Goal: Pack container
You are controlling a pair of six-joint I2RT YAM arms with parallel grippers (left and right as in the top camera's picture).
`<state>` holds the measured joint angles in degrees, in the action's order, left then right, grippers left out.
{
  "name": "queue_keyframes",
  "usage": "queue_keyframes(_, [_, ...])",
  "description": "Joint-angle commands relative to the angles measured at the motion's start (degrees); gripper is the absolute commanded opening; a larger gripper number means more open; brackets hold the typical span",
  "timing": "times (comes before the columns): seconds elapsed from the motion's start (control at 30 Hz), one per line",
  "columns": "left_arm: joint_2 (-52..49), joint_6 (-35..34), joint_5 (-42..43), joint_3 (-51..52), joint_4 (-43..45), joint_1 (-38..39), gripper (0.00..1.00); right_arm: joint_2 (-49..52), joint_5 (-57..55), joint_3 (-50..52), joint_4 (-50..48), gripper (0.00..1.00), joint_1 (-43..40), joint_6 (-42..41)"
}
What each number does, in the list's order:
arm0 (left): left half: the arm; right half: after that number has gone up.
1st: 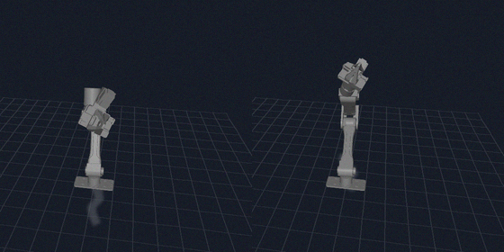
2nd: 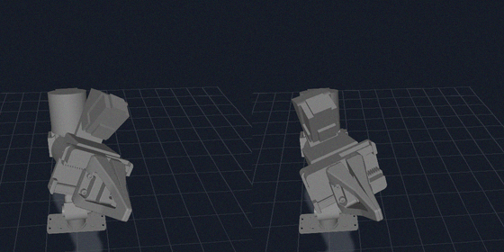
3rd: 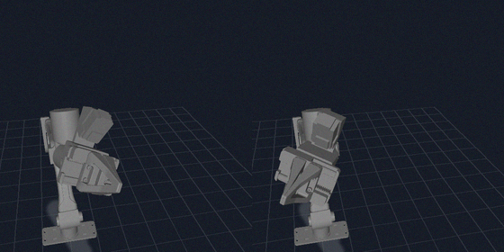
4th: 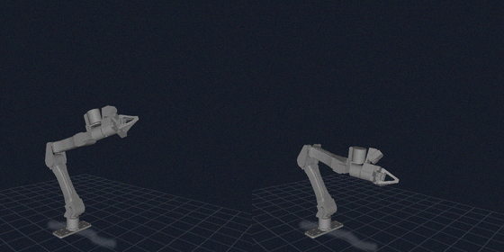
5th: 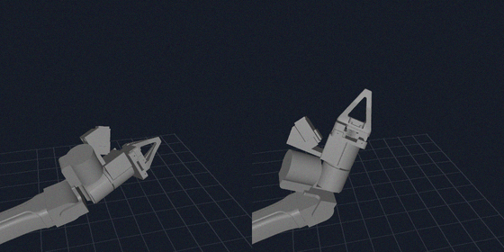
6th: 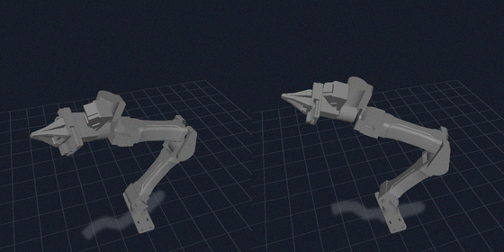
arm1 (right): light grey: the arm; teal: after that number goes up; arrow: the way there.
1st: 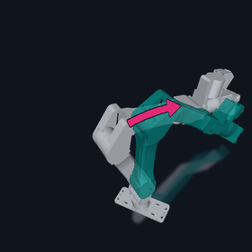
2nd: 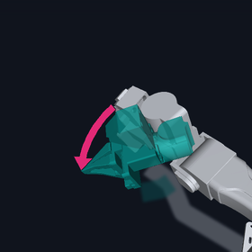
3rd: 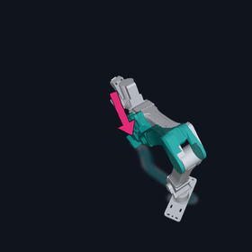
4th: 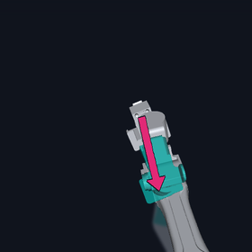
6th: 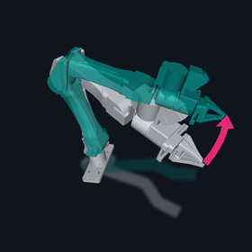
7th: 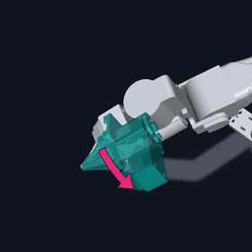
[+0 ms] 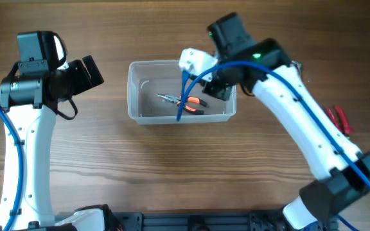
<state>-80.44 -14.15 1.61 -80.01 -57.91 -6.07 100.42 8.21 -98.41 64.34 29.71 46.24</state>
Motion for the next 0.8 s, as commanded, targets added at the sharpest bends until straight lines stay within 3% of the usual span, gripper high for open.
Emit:
queue_keyframes(0.0, [0.2, -1.79, 0.5, -0.37, 0.04, -1.16, 1.0, 6.97, 0.94, -0.09, -0.11, 0.05, -0.37, 7.56])
queue_keyframes(0.1, [0.22, -6.14, 1.07, -0.37, -0.02, -7.28, 1.0, 11.06, 1.57, -0.09, -0.17, 0.04, -0.31, 7.58])
queue_keyframes(0.27, [0.22, -6.05, 5.44, -0.37, 1.53, -19.52, 1.0, 14.82, 5.99, -0.07, -0.76, 0.05, -0.31, 7.76])
queue_keyframes(0.47, [0.22, -5.81, 5.44, -0.37, 1.7, -21.77, 1.0, 17.79, 8.17, 0.66, -1.25, 0.09, -0.31, 8.04])
queue_keyframes(0.77, [0.22, -5.81, 5.46, -0.37, 1.68, -20.61, 1.0, 22.8, 11.41, 0.63, -0.76, 0.46, -0.31, 6.95])
